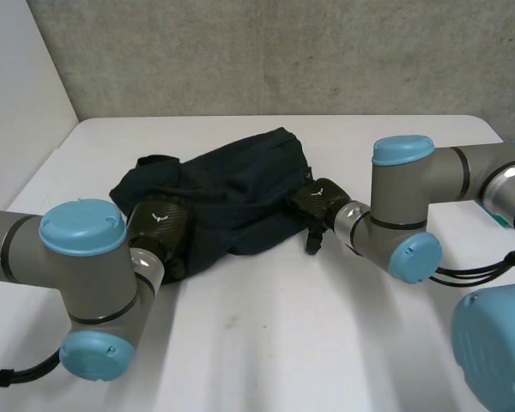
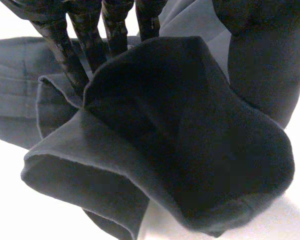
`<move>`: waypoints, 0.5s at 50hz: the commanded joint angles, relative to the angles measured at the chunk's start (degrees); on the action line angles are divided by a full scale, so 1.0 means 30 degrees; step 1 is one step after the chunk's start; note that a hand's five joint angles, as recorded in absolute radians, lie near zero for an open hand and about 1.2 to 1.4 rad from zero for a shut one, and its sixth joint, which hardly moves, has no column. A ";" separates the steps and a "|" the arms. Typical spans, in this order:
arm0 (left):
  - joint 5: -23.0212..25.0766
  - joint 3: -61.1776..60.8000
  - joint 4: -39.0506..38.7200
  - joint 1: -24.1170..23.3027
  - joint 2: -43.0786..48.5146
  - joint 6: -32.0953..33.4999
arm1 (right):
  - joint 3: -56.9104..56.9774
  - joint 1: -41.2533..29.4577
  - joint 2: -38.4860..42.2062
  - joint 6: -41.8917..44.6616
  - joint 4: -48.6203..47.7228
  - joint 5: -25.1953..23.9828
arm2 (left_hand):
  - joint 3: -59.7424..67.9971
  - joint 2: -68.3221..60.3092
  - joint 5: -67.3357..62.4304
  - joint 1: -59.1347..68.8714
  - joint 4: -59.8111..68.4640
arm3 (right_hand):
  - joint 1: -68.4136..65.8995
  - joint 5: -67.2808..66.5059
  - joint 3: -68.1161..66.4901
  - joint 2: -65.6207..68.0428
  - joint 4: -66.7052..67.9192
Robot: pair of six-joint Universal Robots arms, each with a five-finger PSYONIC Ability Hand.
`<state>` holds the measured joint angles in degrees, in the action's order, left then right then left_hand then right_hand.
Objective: Fold the laundry.
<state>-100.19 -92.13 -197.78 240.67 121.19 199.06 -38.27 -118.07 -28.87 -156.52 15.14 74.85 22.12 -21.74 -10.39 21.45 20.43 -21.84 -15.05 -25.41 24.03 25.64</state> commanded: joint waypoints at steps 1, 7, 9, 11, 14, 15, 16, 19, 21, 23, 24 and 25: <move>0.0000 0.0652 -0.0723 0.0489 0.1293 0.2171 | 0.2061 -0.0165 0.1155 -0.0064 -0.0008 0.0098 | 0.1692 -0.1818 -0.2266 0.1913 0.2255 | -0.4714 -0.3643 -0.3525 0.3983 0.3447; 0.0058 0.0917 -0.0811 0.0871 0.1733 0.2818 | 0.3672 -0.0398 0.2209 -0.0093 -0.0008 0.0508 | 0.8803 -0.8930 -0.9377 0.9024 0.9366 | -0.5107 -0.4037 -0.3919 0.4376 0.3841; 0.0087 0.0917 -0.0811 0.0929 0.1704 0.2760 | 0.4025 -0.0516 0.2358 -0.0180 -0.0008 0.0566 | 1.2384 -1.2510 -1.2958 1.2605 1.2947 | -0.5276 -0.4205 -0.4087 0.4545 0.4009; 0.0058 0.0887 -0.0811 0.0988 0.1559 0.2730 | 0.4463 -0.0545 0.2504 -0.0589 -0.0037 0.0567 | 1.8442 -1.8569 -1.9016 1.8663 1.9005 | -0.5555 -0.4484 -0.4366 0.4824 0.4288; 0.0117 0.0712 -0.0782 0.0959 0.1150 0.2730 | 0.4846 -0.0546 0.2680 -0.1263 -0.0037 0.0538 | 1.9295 -1.9422 -1.9869 1.9516 1.9858 | -0.5557 -0.4487 -0.4368 0.4826 0.4290; 0.0088 0.0683 -0.0724 0.0959 0.0916 0.2730 | 0.5108 -0.0546 0.2796 -0.1613 -0.0037 0.0508 | 1.9295 -1.9422 -1.9869 1.9516 1.9858 | -0.5557 -0.4487 -0.4368 0.4826 0.4290; 0.0058 0.0653 -0.0607 0.0959 0.0594 0.2701 | 0.5256 -0.0546 0.2885 -0.1762 -0.0037 0.0508 | 1.9295 -1.9422 -1.9869 1.9516 1.9858 | -0.5557 -0.4487 -0.4368 0.4826 0.4290; 0.0058 0.0361 -0.0489 0.0725 -0.0695 0.2526 | 0.5754 -0.0604 0.3119 -0.2260 -0.0037 0.0508 | 1.9295 -1.9422 -1.9869 1.9516 1.9858 | -0.5501 -0.4431 -0.4312 0.4770 0.4234; 0.0058 0.0040 -0.0314 0.0492 -0.1687 0.2060 | 0.5930 -0.0663 0.3149 -0.2524 -0.0067 0.0508 | 1.9295 -1.9422 -1.9869 1.9516 1.9858 | -0.5445 -0.4374 -0.4256 0.4714 0.4178; 0.0058 -0.0079 -0.0080 0.0256 -0.2511 0.1619 | 0.6048 -0.0867 0.3207 -0.2992 -0.0183 0.0450 | 1.9295 -1.9422 -1.9869 1.9516 1.9858 | -0.5389 -0.4318 -0.4200 0.4658 0.4122; 0.0087 -0.0108 0.0241 -0.0006 -0.3268 0.1095 | 0.6048 -0.0926 0.3208 -0.3110 -0.0242 0.0421 | 1.9295 -1.9422 -1.9869 1.9516 1.9858 | -0.5389 -0.4318 -0.4200 0.4658 0.4122; 0.0087 -0.0109 0.0476 -0.0153 -0.3682 0.0742 | 0.6048 -0.0955 0.3237 -0.3227 -0.0330 0.0420 | 1.9295 -1.9422 -1.9869 1.9516 1.9858 | -0.5389 -0.4318 -0.4200 0.4658 0.4122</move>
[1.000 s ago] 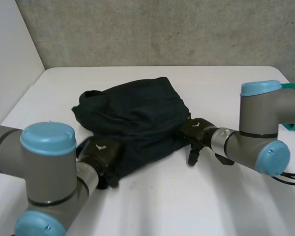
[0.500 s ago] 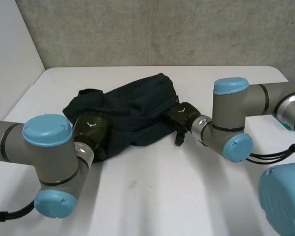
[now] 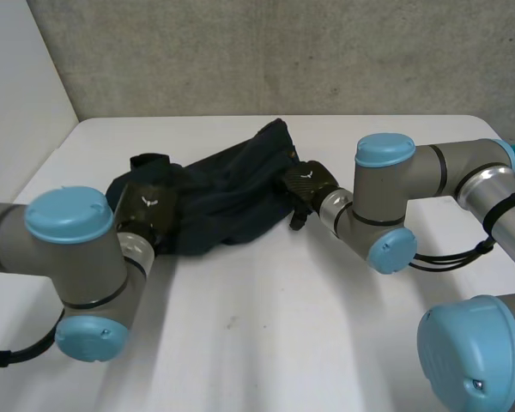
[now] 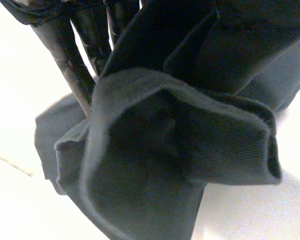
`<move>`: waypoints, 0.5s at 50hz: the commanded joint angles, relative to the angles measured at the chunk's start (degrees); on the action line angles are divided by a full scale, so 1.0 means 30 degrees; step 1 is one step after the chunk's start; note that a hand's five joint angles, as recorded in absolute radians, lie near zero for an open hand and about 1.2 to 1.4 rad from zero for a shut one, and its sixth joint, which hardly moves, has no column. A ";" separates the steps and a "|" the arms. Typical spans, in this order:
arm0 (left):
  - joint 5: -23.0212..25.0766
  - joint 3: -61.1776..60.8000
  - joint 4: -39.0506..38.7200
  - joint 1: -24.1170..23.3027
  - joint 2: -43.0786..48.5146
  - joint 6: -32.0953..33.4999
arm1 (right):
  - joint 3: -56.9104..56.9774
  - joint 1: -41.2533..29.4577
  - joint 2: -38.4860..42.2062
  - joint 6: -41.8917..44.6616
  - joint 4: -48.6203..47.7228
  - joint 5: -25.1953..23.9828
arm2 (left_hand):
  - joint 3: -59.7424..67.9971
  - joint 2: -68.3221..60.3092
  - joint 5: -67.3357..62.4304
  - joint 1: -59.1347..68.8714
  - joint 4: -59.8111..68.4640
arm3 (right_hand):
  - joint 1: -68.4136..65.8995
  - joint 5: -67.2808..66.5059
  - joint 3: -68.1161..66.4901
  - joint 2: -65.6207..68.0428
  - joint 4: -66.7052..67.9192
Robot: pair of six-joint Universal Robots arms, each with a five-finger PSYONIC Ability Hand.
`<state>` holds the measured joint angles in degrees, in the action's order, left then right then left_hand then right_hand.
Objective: Fold the laundry.
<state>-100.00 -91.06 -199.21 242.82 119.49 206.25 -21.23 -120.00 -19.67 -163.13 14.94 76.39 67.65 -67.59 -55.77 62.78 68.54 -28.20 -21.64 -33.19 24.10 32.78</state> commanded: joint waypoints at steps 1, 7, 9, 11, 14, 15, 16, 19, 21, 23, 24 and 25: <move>0.0050 -0.0438 0.1158 -0.0958 -0.3410 -0.1921 | 0.0368 -0.0370 0.0200 -0.1257 -0.0438 -0.0122 | 0.4118 -0.4136 -0.4745 0.5739 0.3819 | -0.3268 -0.2123 -0.1606 0.4635 0.1742; 0.0633 -0.0117 0.3089 -0.1135 -0.5692 -0.3970 | 0.0339 -0.0722 0.0288 -0.2254 -0.1025 -0.0210 | 0.4118 -0.4136 -0.4745 0.5739 0.3819 | -0.3324 -0.2179 -0.1662 0.4691 0.1798; 0.0986 -0.0057 0.3472 -0.1135 -0.6077 -0.4383 | 0.0339 -0.0810 0.0405 -0.2837 -0.1375 -0.0181 | 0.4118 -0.4136 -0.4745 0.5739 0.3819 | -0.3268 -0.2123 -0.1607 0.4636 0.1742; 0.1542 0.0060 0.3970 -0.1164 -0.6603 -0.4938 | 0.0339 -0.0927 0.0464 -0.3337 -0.1611 -0.0152 | 0.4118 -0.4136 -0.4745 0.5739 0.3819 | -0.3268 -0.2123 -0.1606 0.4635 0.1742; 0.1895 0.0118 0.4323 -0.1135 -0.6986 -0.5379 | 0.0339 -0.1132 0.0464 -0.4683 -0.1963 -0.0152 | 0.4118 -0.4136 -0.4745 0.5739 0.3819 | -0.3379 -0.2234 -0.1717 0.4746 0.1853; 0.1954 0.0119 0.4527 -0.1135 -0.7190 -0.5700 | 0.0310 -0.1191 0.0464 -0.5093 -0.2021 -0.0152 | 0.4118 -0.4136 -0.4745 0.5739 0.3819 | -0.3435 -0.2290 -0.1774 0.4803 0.1909; 0.1955 0.0148 0.4587 -0.1135 -0.7279 -0.5790 | 0.0281 -0.1249 0.0464 -0.5881 -0.2051 -0.0210 | 0.4118 -0.4136 -0.4745 0.5739 0.3819 | -0.3825 -0.2679 -0.2163 0.5192 0.2299; 0.1984 0.0148 0.4763 -0.1135 -0.7513 -0.6141 | 0.0222 -0.1454 0.0435 -0.6998 -0.2110 -0.0210 | 0.4118 -0.4136 -0.4745 0.5739 0.3819 | -0.7175 -0.6030 -0.5513 0.8542 0.5649; 0.1984 0.0148 0.4793 -0.1164 -0.7573 -0.6288 | 0.0192 -0.1601 0.0493 -0.8024 -0.2168 -0.0210 | 0.4118 -0.4136 -0.4745 0.5739 0.3819 | -1.5459 -1.4314 -1.3797 1.6826 1.3933; 0.1955 0.0148 0.4793 -0.1193 -0.7689 -0.6376 | 0.0221 -0.1601 0.0464 -0.8494 -0.2168 0.0110 | 0.4118 -0.4136 -0.4745 0.5739 0.3819 | -1.7265 -1.6120 -1.5604 1.8632 1.5739; 0.1955 0.0177 0.4793 -0.1164 -0.7777 -0.6406 | 0.0222 -0.1601 0.0348 -0.8815 -0.1965 0.0112 | 0.4118 -0.4136 -0.4745 0.5739 0.3819 | -1.7265 -1.6120 -1.5604 1.8633 1.5740; 0.1955 0.0206 0.4793 -0.1164 -0.7836 -0.6435 | 0.0164 -0.1601 0.0202 -0.8789 -0.1876 0.0112 | 0.4118 -0.4136 -0.4745 0.5739 0.3819 | -1.7265 -1.6120 -1.5604 1.8633 1.5740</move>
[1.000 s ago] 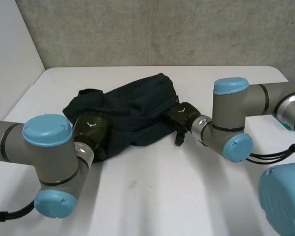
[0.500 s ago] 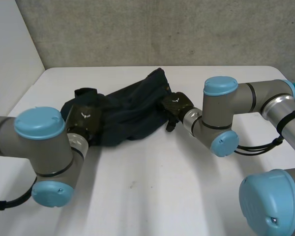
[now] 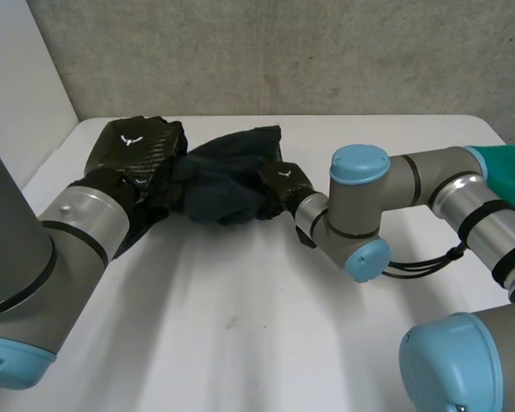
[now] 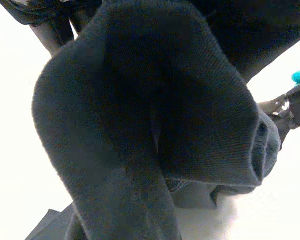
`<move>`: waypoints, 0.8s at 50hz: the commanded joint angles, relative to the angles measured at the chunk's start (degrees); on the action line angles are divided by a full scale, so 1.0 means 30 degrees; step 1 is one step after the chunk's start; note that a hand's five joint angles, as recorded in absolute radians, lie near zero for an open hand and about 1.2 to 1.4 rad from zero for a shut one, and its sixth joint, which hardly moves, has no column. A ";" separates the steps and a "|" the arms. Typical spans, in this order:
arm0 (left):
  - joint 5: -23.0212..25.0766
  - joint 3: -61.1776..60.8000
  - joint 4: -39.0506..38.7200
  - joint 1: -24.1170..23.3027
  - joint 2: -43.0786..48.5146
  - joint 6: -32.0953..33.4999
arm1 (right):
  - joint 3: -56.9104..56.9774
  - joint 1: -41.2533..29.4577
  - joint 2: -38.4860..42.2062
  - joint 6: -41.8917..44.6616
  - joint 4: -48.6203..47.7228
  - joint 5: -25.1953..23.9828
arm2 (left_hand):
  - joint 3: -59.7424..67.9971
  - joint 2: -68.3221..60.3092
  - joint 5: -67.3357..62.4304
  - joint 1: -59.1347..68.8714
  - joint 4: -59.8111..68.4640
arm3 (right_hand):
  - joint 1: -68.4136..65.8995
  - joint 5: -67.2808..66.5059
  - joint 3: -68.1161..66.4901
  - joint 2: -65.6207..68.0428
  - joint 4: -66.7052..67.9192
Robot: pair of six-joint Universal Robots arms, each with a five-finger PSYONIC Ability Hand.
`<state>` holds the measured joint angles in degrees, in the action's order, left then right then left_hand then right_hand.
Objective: Fold the laundry.
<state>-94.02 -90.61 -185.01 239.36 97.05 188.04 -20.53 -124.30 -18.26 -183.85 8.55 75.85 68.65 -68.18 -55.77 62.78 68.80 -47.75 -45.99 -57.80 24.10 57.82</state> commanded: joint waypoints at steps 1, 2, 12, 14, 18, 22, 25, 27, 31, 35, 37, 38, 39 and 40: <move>-0.0035 0.0085 0.0057 0.0076 -0.0503 -0.0365 | -0.0158 -0.0168 -0.0385 -0.1794 0.0314 0.0292 | 0.3782 -0.3940 -0.4745 0.5739 0.3732 | -1.0751 -0.8004 -0.7400 1.8633 0.7393; -0.0035 0.0086 0.0028 0.0077 -0.0591 -0.0365 | -0.0217 -0.0197 -0.0618 -0.1648 0.0373 0.0321 | 0.3782 -0.3940 -0.4745 0.5739 0.3732 | -1.0751 -0.8004 -0.7400 1.8633 0.7393; 0.0023 0.0144 0.0057 0.1217 -0.1909 -0.0248 | -0.6305 0.2467 -1.0778 1.1113 0.5291 -0.0557 | 0.3782 -0.3940 -0.4745 0.5739 0.3732 | -1.0751 -0.8004 -0.7400 1.8633 0.7393; 0.0052 0.0144 0.0116 0.1424 -0.2027 -0.0277 | -0.7859 0.3112 -1.2889 1.4485 0.6609 -0.0442 | 0.3782 -0.3940 -0.4745 0.5739 0.3732 | -1.0751 -0.8004 -0.7400 1.8633 0.7393; 0.0111 -0.0002 0.0408 0.1455 -0.2058 -0.0248 | -0.9297 0.3582 -1.5294 1.7101 0.8574 -0.0090 | 0.3782 -0.3940 -0.4745 0.5739 0.3732 | -1.0751 -0.8004 -0.7400 1.8633 0.7393; 0.0404 -0.0149 0.0818 0.1366 -0.1765 -0.0219 | -0.9913 0.3670 -1.6469 1.7250 0.9805 -0.0206 | 0.3782 -0.3940 -0.4745 0.5739 0.3732 | -1.0751 -0.8004 -0.7400 1.8633 0.7393; 0.0579 -0.0266 0.1024 0.1337 -0.1151 -0.0219 | -1.0848 0.3583 -1.7025 1.7337 1.0449 -0.0089 | 0.3782 -0.3940 -0.4745 0.5739 0.3732 | -1.0751 -0.8004 -0.7400 1.8633 0.7393; 0.0580 -0.0208 0.1112 0.1221 -0.0244 -0.0161 | -1.1435 0.3437 -1.7348 1.7425 1.0539 -0.0060 | 0.3782 -0.3940 -0.4745 0.5739 0.3732 | -1.0751 -0.8004 -0.7400 1.8633 0.7393; 0.0609 0.0085 0.1288 0.0986 0.1104 -0.0102 | -1.3369 0.3407 -1.7555 1.8273 1.0482 0.0086 | 0.3782 -0.3940 -0.4745 0.5739 0.3732 | -1.0751 -0.8004 -0.7400 1.8633 0.7393; 0.0609 0.0817 0.1375 0.0899 0.2744 -0.0043 | -1.3519 0.3378 -1.6093 1.7750 0.9460 0.0467 | 0.3782 -0.3940 -0.4745 0.5739 0.3732 | -0.4463 -0.1716 -0.1112 1.2344 0.1104; 0.0609 0.1256 0.1376 0.0781 0.3565 0.0044 | -1.3546 0.3348 -1.4955 1.5655 0.7972 0.0817 | 0.3782 -0.3940 -0.4745 0.5739 0.3732 | 0.5422 0.8170 0.8773 0.2459 -0.8781; 0.0609 0.1373 0.1376 0.0751 0.3800 0.0132 | -1.3663 0.3377 -1.4744 1.4855 0.7526 0.0848 | 0.3782 -0.3940 -0.4745 0.5739 0.3732 | 0.7265 1.0012 1.0616 0.0616 -1.0623; 0.0580 0.1752 0.1318 0.0722 0.4208 0.0220 | -1.3838 0.3435 -1.4568 1.3890 0.7116 0.0849 | 0.3782 -0.3940 -0.4745 0.5739 0.3732 | 0.8005 1.0752 1.1356 -0.0124 -1.1364; 0.0580 0.1958 0.1288 0.0722 0.4444 0.0250 | -1.4014 0.3494 -1.4479 1.2749 0.6648 0.0820 | 0.3782 -0.3940 -0.4745 0.5739 0.3732 | 0.7957 1.0704 1.1308 -0.0075 -1.1315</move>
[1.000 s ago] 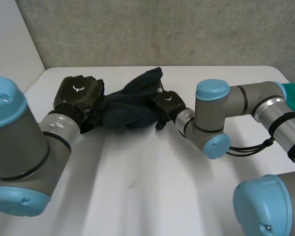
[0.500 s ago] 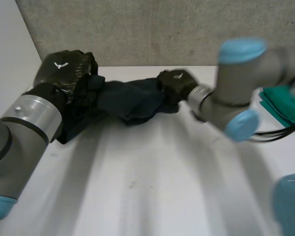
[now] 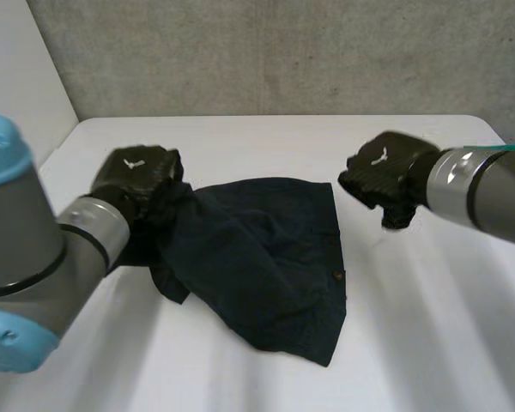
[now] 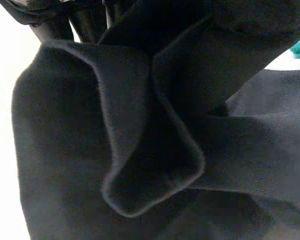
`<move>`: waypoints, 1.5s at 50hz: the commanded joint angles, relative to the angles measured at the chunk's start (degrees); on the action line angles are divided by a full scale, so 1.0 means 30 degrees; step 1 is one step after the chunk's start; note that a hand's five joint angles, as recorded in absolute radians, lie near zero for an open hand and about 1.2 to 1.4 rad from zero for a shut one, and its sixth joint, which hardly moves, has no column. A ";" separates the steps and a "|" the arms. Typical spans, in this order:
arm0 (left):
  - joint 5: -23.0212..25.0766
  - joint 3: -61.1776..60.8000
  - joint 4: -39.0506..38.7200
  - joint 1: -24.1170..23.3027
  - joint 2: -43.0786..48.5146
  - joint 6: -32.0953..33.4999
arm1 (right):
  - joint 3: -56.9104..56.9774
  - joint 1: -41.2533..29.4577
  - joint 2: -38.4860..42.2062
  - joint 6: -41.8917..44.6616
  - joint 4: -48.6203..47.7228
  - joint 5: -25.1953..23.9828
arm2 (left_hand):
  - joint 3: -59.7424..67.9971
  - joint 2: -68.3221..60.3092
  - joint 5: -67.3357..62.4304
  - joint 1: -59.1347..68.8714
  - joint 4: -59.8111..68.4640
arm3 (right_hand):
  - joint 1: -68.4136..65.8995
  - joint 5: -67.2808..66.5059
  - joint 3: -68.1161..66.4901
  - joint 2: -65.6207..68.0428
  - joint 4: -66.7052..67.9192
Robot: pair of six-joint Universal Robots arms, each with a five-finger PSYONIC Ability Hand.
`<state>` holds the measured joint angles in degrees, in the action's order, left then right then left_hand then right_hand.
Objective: Fold the laundry.
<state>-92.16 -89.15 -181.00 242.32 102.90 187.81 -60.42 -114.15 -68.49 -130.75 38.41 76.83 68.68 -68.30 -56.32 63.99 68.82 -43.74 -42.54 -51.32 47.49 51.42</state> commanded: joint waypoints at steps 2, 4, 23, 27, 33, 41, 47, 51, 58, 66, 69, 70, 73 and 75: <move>-0.0101 0.1883 -0.0076 -0.0294 0.2963 0.0384 | -0.1769 0.0316 0.2265 -0.8057 -0.4419 0.0261 | 0.3775 -0.3900 -0.4560 0.5337 0.3726 | 0.7513 1.0446 1.0038 -0.8762 -1.0073; -0.0101 0.2527 -0.0163 -0.0265 0.3462 0.0443 | -0.2823 0.0579 0.2177 -0.9816 -0.5035 0.0056 | 0.3775 -0.3900 -0.4560 0.5337 0.3726 | 0.8913 1.1846 1.1438 -1.0162 -1.1473; -0.0218 0.3848 -0.0779 -0.0206 0.4986 0.0531 | -1.6566 -0.0092 -0.3213 -1.4337 -1.2800 -0.1966 | 0.3775 -0.3900 -0.4560 0.5337 0.3726 | 0.1916 0.4850 0.4442 -0.3166 -0.4477; -0.0218 0.3819 -0.0779 -0.0235 0.5045 0.0502 | -1.7300 -0.0970 -0.3126 -1.4133 -1.3679 -0.1820 | 0.3775 -0.3900 -0.4560 0.5337 0.3726 | 0.1294 0.4228 0.3820 -0.2544 -0.3855; -0.0247 0.3789 -0.0779 -0.0265 0.5045 0.0443 | -1.7652 -0.1616 -0.2631 -1.4103 -1.5230 -0.1703 | 0.3775 -0.3900 -0.4560 0.5337 0.3726 | 0.1462 0.4395 0.3987 -0.2711 -0.4022; -0.0247 0.3760 -0.0779 -0.0265 0.5104 0.0414 | -1.6804 -0.2494 -0.0696 -1.4015 -1.5907 -0.0473 | 0.3775 -0.3900 -0.4560 0.5337 0.3726 | 0.1968 0.4901 0.4493 -0.3218 -0.4528; -0.0247 0.3760 -0.0779 -0.0206 0.5074 0.0414 | -1.6043 -0.3021 0.0534 -1.4015 -1.6200 0.0172 | 0.3775 -0.3900 -0.4560 0.5337 0.3726 | 0.1689 0.4622 0.4214 -0.2938 -0.4249; -0.0276 0.3760 -0.0779 -0.0177 0.5016 0.0414 | -1.5662 -0.3228 0.0887 -1.3986 -1.6754 0.0464 | 0.3775 -0.3900 -0.4560 0.5337 0.3726 | -0.5768 -0.2834 -0.3242 0.4518 0.3207; -0.0306 0.3263 -0.0575 -0.0236 0.4578 0.0414 | -1.4462 -0.2906 -0.0075 -1.3753 -1.7022 0.0934 | 0.3775 -0.3900 -0.4560 0.5337 0.3726 | -1.2086 -0.9153 -0.9561 1.0837 0.9526; -0.0159 0.1623 0.0362 -0.0177 0.0859 0.0472 | -0.9899 -0.0276 -0.4471 -0.7646 -1.0943 0.0408 | 0.3775 -0.3900 -0.4560 0.5337 0.3726 | -1.2086 -0.9153 -0.9561 1.0837 0.9526; -0.0101 0.1038 0.0888 -0.0177 -0.0514 0.0531 | -0.8195 0.0374 -0.4473 -0.5321 -0.8415 0.0261 | 0.3775 -0.3900 -0.4560 0.5337 0.3726 | -1.2086 -0.9153 -0.9561 1.0837 0.9526; -0.0101 0.0861 0.1036 -0.0177 -0.0724 0.0560 | -0.7204 0.0695 -0.4473 -0.4212 -0.7015 0.0173 | 0.3775 -0.3900 -0.4560 0.5337 0.3726 | -1.2086 -0.9153 -0.9561 1.0837 0.9526; -0.0042 0.0275 0.1680 -0.0265 -0.1370 0.0648 | -0.5414 0.0669 -0.4124 -0.3469 -0.5075 0.0348 | 0.3775 -0.3900 -0.4560 0.5337 0.3726 | -1.2086 -0.9153 -0.9561 1.0837 0.9526; -0.0042 -0.0076 0.2235 -0.0323 -0.1371 0.0648 | -0.4707 0.0640 -0.3685 -0.3351 -0.4514 0.0407 | 0.3775 -0.3900 -0.4560 0.5337 0.3726 | -1.2086 -0.9153 -0.9561 1.0837 0.9526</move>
<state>-92.44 -86.40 -178.01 241.70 101.68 189.47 -82.94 -113.09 -81.97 -146.08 15.21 77.78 68.68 -68.33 -56.54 63.99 68.83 -56.61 -55.84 -66.68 67.41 67.98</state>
